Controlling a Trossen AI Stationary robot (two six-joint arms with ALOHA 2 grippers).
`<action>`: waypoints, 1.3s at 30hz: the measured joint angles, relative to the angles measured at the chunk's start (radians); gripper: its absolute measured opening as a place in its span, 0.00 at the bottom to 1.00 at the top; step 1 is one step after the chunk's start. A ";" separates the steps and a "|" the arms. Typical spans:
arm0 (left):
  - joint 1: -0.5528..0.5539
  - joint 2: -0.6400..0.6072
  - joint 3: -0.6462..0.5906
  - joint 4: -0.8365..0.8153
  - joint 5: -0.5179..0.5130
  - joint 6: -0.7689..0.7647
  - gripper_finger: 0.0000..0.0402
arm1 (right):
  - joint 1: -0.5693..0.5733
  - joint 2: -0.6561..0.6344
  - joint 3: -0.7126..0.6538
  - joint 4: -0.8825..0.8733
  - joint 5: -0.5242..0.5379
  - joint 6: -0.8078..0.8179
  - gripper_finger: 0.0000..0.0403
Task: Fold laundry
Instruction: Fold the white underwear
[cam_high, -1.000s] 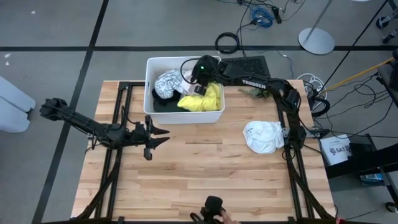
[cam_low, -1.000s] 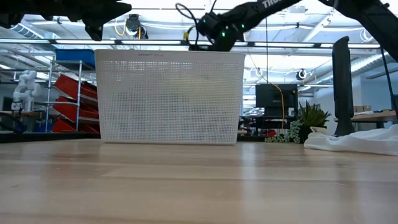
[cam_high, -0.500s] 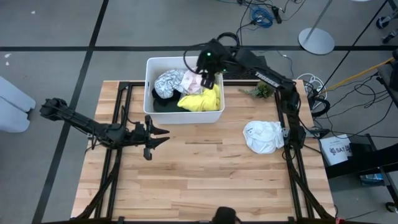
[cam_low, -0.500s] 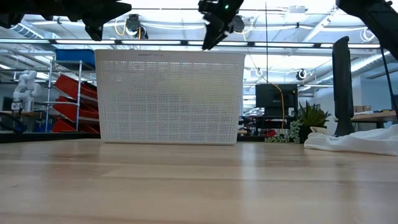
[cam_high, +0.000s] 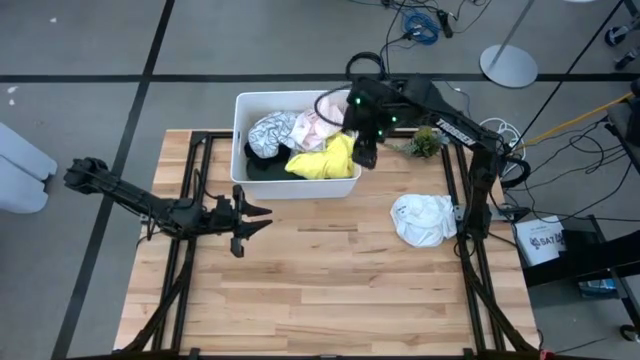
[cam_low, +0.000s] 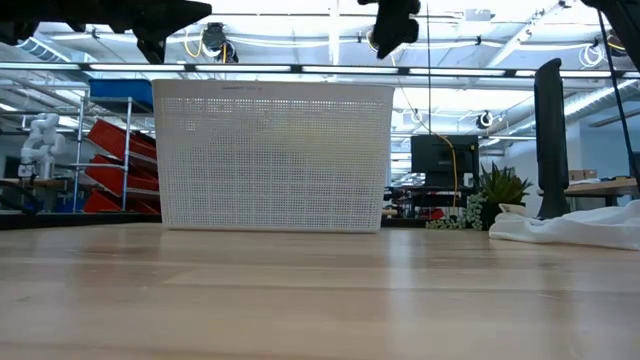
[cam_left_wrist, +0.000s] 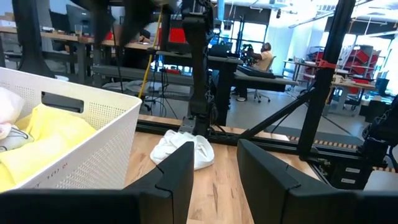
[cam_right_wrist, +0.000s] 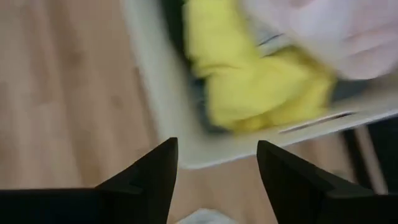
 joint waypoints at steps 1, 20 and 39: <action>0.000 0.000 0.000 -0.001 0.000 0.000 0.33 | 0.016 -0.002 0.000 -0.022 -0.027 0.012 0.51; 0.000 0.000 0.000 0.004 -0.002 0.009 0.33 | 0.556 -0.445 -0.906 0.265 0.022 0.470 0.50; 0.003 0.000 0.000 0.049 -0.006 0.008 0.33 | 0.703 -0.624 -1.669 0.714 0.089 0.876 0.50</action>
